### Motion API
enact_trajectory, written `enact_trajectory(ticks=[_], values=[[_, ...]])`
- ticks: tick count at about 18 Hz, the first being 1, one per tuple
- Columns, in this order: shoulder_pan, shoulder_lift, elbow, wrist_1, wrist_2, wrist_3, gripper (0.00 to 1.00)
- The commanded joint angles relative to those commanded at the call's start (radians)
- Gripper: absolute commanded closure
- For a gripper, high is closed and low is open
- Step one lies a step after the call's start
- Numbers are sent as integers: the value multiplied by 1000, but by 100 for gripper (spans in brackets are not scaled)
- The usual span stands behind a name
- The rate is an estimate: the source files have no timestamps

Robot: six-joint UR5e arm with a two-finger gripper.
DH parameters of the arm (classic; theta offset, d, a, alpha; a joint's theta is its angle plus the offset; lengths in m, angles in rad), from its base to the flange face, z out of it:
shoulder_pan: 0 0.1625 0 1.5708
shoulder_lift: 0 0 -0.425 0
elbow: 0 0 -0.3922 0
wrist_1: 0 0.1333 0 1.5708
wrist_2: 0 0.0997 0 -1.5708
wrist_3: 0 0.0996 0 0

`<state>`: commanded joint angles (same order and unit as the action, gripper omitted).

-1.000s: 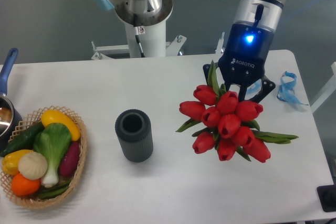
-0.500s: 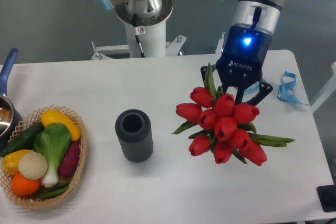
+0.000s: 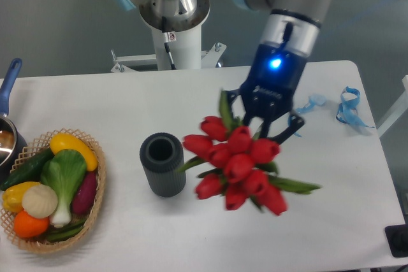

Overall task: Insert the flowers into the vase
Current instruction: 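Carry the held red tulip bouquet over to the dark grey vase, then lower the tulip stems down into the vase opening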

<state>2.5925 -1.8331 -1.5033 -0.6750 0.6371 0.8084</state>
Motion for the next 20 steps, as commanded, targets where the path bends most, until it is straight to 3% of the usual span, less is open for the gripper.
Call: enact_trajectory(ticks=[5,12,20], values=[[-20,-17,-18,2,-253,58,75],[-14,23,-227,2,-516,216,75],[0,55,-316,2,-544,235,74]])
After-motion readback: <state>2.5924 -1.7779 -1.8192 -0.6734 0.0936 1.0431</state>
